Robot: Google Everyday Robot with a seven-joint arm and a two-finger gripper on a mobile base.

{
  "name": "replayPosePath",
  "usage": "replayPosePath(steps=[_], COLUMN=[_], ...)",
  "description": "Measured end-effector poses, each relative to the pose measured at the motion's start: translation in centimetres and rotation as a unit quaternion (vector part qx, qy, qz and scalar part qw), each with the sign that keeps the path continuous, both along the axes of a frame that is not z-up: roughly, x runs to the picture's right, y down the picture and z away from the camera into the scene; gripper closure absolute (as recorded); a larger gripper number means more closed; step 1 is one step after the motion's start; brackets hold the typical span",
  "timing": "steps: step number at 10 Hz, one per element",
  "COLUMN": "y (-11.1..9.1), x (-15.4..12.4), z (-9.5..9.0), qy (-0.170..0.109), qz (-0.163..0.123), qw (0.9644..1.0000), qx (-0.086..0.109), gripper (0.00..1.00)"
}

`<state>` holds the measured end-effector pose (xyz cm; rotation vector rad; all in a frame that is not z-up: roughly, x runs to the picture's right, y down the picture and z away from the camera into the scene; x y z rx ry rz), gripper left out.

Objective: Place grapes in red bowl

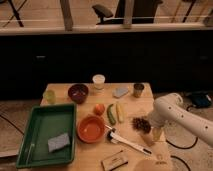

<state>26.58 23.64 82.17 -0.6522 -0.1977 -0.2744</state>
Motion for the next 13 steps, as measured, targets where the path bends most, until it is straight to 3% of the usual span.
replayPosePath(steps=[13], y=[-0.07], x=[0.09], z=[0.04], qy=[-0.007], qz=[-0.009], qw=[0.9999], qx=[0.007], gripper=[0.2])
